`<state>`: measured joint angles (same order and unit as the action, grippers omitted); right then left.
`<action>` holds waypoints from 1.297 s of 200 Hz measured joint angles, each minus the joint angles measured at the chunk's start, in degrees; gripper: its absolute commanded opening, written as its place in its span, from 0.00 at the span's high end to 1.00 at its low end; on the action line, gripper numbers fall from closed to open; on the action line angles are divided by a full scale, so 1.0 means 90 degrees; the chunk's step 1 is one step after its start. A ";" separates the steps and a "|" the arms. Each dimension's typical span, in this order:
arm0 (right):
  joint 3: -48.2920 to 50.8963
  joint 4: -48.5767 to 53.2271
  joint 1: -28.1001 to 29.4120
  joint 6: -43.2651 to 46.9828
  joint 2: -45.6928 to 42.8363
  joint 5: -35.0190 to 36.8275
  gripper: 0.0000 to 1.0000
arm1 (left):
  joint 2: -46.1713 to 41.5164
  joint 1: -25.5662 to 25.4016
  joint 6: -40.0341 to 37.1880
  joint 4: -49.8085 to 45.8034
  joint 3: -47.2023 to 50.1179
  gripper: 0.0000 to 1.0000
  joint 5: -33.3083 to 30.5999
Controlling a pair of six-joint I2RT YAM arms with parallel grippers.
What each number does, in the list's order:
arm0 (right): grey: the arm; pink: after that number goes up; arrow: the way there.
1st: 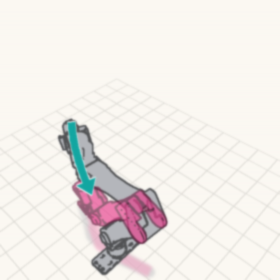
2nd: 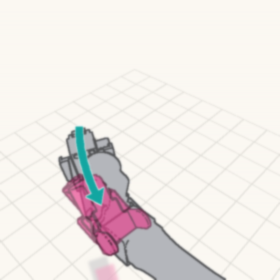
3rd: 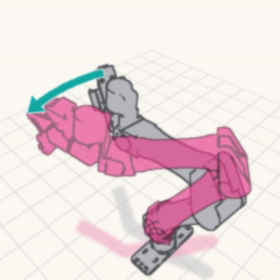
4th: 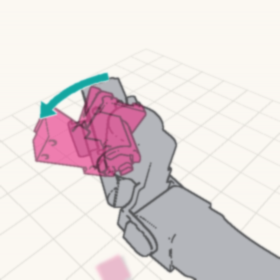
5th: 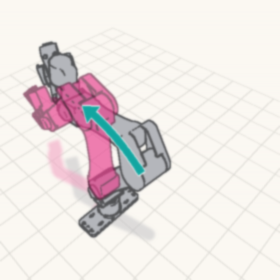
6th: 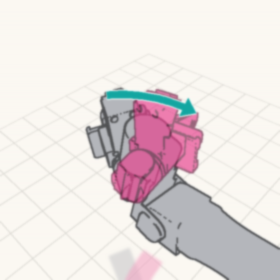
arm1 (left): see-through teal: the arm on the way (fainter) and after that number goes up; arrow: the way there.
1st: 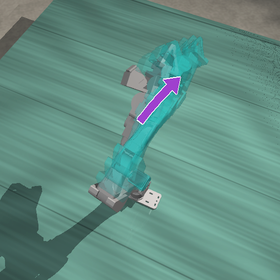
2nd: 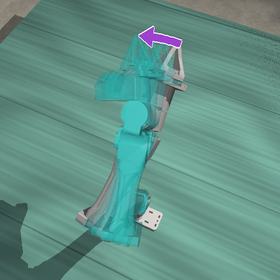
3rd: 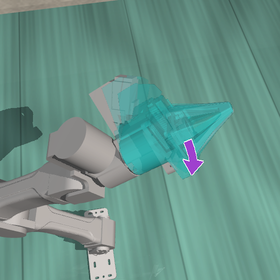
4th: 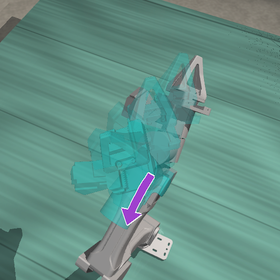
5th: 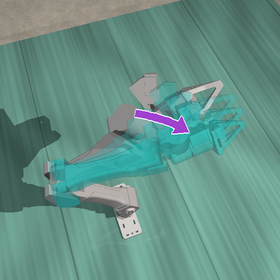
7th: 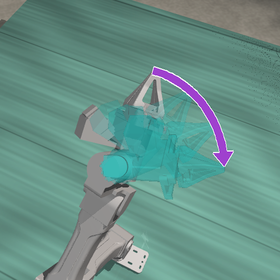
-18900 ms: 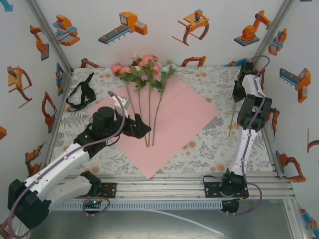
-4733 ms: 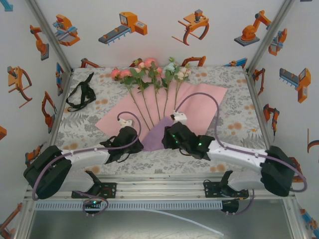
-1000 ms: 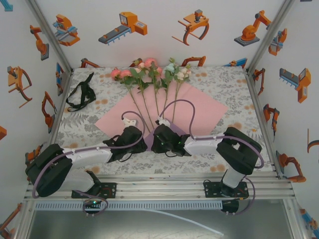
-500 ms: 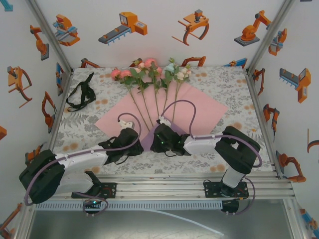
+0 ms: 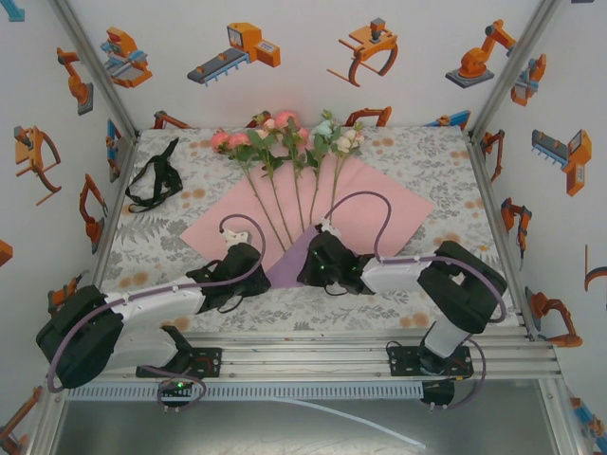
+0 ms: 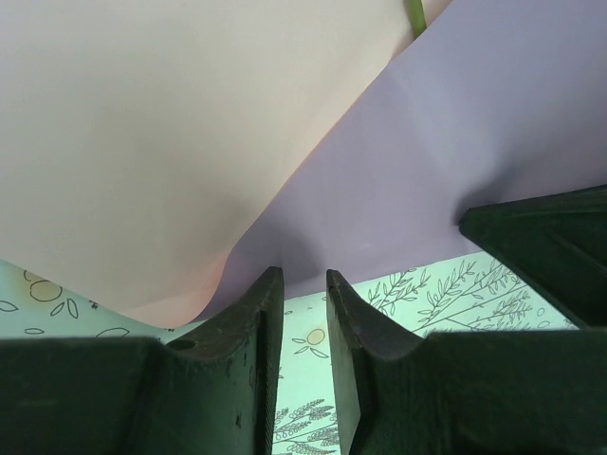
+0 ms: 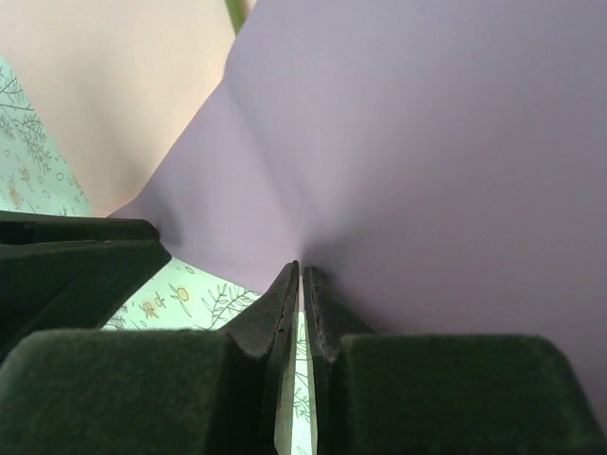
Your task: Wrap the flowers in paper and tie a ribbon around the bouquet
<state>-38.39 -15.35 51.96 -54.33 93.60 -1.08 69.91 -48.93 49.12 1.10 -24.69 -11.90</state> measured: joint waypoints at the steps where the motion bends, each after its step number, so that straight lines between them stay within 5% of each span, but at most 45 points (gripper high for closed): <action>1: 0.0012 0.0000 -0.0007 -0.0002 -0.0010 -0.0002 0.87 | 0.0000 0.0000 0.0000 0.0000 0.0000 0.71 0.0002; 259: 0.1260 0.1076 -0.1603 0.0661 -0.1863 0.0119 0.87 | 0.0163 0.0068 0.0049 0.0260 -0.0010 0.72 0.0012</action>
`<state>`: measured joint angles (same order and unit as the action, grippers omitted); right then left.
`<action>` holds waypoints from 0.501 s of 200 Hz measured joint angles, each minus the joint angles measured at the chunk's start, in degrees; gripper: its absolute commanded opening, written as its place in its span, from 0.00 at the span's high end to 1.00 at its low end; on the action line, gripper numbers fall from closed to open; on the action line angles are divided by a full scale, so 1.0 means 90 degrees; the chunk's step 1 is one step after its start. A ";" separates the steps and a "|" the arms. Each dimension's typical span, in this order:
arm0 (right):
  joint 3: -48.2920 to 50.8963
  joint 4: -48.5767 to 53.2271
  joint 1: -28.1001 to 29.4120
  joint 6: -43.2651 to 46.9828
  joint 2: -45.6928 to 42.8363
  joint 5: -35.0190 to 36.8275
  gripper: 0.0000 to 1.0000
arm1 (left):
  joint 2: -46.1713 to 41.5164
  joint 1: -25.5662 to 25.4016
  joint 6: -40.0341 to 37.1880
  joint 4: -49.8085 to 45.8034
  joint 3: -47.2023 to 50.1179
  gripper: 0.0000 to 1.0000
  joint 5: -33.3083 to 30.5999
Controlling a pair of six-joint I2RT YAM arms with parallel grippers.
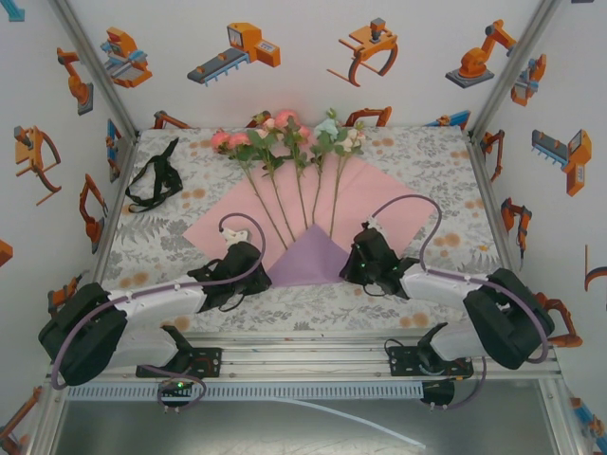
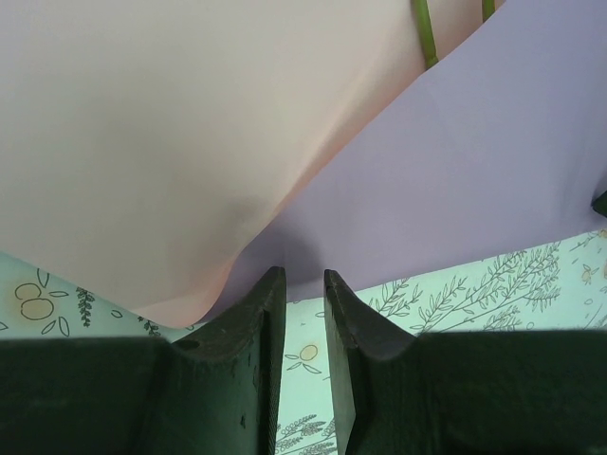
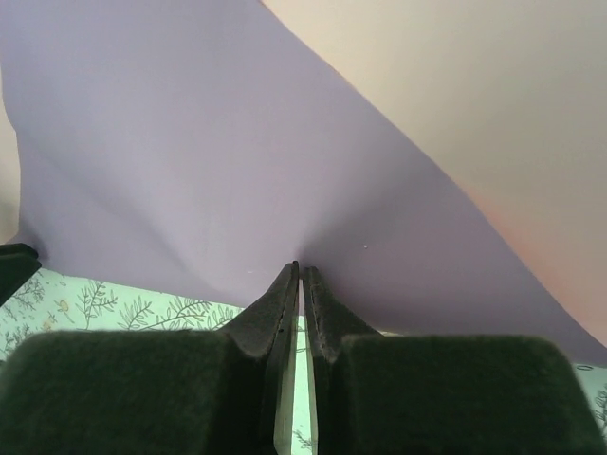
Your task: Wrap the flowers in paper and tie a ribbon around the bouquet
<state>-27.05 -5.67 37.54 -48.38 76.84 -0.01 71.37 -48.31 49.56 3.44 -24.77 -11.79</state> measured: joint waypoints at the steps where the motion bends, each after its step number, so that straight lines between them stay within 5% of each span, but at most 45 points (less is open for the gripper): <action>1: 0.0002 0.0002 -0.0005 0.0000 -0.0002 0.0000 0.87 | 0.0002 0.0000 0.0000 0.0002 0.0000 0.72 0.0000; 100: 0.0301 0.1064 -0.0967 0.0245 -0.0954 0.0350 0.87 | 0.0012 0.0002 0.0002 0.0000 -0.0012 0.72 -0.0005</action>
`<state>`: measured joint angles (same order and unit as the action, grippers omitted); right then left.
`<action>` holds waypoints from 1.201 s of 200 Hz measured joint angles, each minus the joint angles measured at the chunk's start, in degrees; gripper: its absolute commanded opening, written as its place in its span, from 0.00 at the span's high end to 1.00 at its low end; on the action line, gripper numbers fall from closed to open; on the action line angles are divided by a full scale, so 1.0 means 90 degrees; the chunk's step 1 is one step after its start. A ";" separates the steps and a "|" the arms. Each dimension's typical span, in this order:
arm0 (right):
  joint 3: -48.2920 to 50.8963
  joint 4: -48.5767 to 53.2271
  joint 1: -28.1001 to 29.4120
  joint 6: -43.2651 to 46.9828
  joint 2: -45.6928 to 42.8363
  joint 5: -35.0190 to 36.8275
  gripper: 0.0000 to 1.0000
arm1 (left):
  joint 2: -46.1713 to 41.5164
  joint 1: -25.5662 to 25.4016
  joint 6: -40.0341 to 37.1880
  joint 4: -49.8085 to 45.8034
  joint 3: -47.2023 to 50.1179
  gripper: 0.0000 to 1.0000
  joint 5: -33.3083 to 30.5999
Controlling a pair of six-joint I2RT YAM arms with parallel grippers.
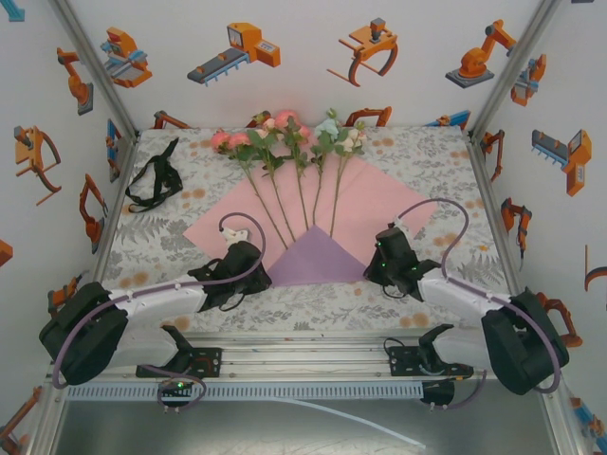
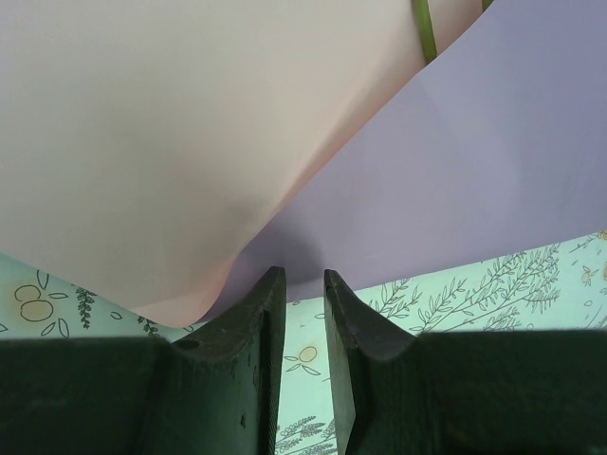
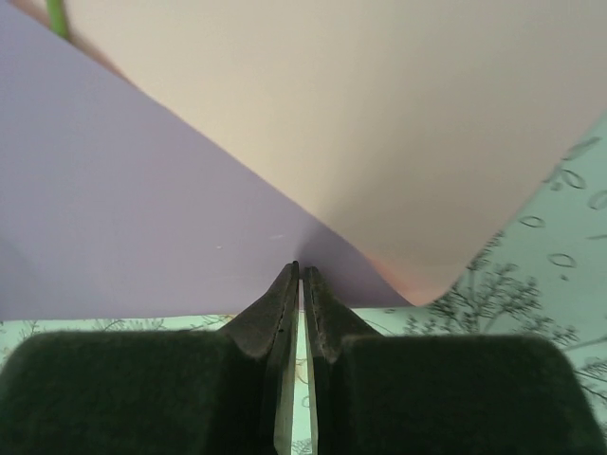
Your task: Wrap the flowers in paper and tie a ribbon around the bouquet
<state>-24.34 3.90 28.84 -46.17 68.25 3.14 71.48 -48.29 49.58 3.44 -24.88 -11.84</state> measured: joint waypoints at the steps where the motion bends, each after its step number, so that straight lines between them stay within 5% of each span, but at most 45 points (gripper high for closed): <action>1: 0.0000 0.0002 -0.0007 0.0000 -0.0007 0.0002 0.87 | 0.0000 0.0000 0.0000 0.0000 0.0000 0.72 0.0000; 95: 0.0041 0.1326 -0.0372 -0.0267 -0.0811 0.0682 0.83 | -0.0046 0.0002 0.0041 -0.0005 0.0017 0.69 0.0005; 118: -0.0049 0.1564 -0.0384 -0.0092 -0.0979 0.0571 0.75 | -0.0124 0.0044 0.0049 -0.0102 0.0010 0.63 0.0007; 169: -0.2093 0.1831 0.0935 0.0838 -0.0789 0.0780 0.67 | -0.0741 0.0325 0.0092 -0.1353 -0.0469 0.55 -0.0097; 200: -0.2973 0.1207 0.1819 0.1290 0.0299 0.0505 0.63 | -0.0996 0.1052 0.0209 -0.1945 -0.1081 0.55 -0.0005; 240: -0.3339 0.0316 0.2069 0.1413 0.2263 -0.0114 0.61 | -0.0673 0.3310 0.0267 -0.2222 -0.1462 0.55 0.0391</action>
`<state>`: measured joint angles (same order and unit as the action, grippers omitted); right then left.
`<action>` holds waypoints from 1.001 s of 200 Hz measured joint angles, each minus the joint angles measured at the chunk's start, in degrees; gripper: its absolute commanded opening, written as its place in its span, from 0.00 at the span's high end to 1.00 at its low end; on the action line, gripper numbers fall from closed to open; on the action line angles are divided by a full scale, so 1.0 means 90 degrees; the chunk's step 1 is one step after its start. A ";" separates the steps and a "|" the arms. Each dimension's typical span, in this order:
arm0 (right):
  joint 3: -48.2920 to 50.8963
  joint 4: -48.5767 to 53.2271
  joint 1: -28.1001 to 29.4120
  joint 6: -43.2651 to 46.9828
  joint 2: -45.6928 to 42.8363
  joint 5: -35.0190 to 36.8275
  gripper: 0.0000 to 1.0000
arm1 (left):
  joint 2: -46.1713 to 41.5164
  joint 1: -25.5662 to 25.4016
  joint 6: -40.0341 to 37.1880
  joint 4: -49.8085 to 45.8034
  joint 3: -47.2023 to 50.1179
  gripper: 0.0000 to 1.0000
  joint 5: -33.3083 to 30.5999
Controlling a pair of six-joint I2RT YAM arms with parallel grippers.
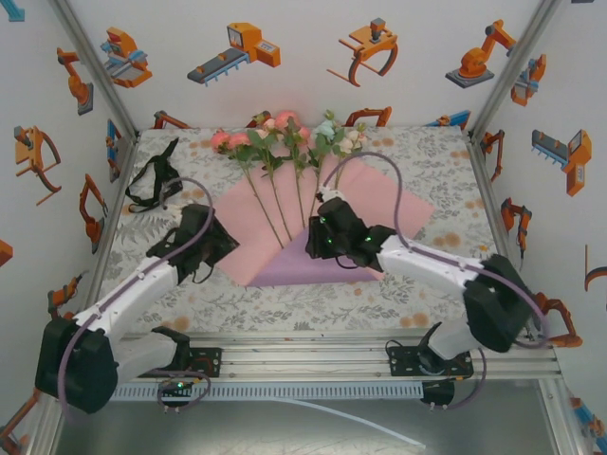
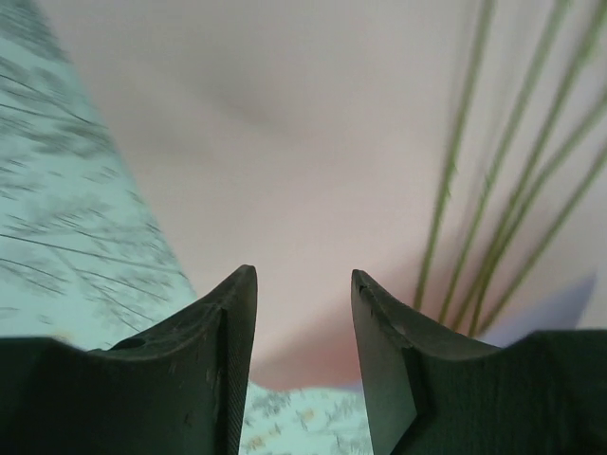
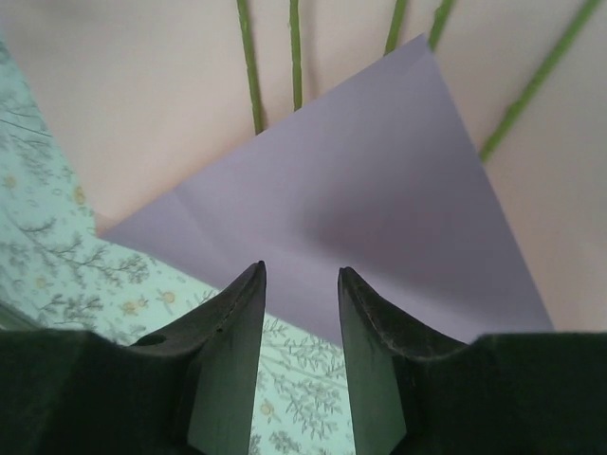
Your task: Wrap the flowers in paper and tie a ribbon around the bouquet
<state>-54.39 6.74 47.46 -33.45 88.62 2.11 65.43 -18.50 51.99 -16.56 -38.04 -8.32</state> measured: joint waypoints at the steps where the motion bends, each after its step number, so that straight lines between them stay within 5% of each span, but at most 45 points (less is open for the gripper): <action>1: -0.0005 -0.0012 0.0000 0.0007 0.0032 0.0000 0.61 | 0.0015 0.0039 0.0002 0.0000 -0.0005 0.55 0.0002; 32: -0.0151 -0.0221 -0.0010 0.0204 0.0840 0.0131 0.60 | 0.0738 0.1474 0.0102 -0.0102 -0.0143 0.49 0.0080; 57: -0.0199 -0.0410 -0.0090 0.0323 0.1124 0.0253 0.60 | 0.1406 0.1931 0.0138 -0.0068 -0.0168 0.43 0.0168; 137: -0.0206 -0.0687 -0.0260 0.0389 0.1355 0.0364 0.60 | 0.2210 0.1957 0.0296 0.1741 -0.0119 0.43 0.1411; 200: -0.0206 -0.0697 -0.0260 0.0369 0.1411 0.0364 0.60 | 0.1916 0.1452 0.0860 0.2640 0.0357 0.42 0.2407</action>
<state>-56.25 0.47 45.12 -30.13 101.32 5.39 82.67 -5.43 59.72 7.20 -34.83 13.34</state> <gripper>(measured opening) 0.397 0.575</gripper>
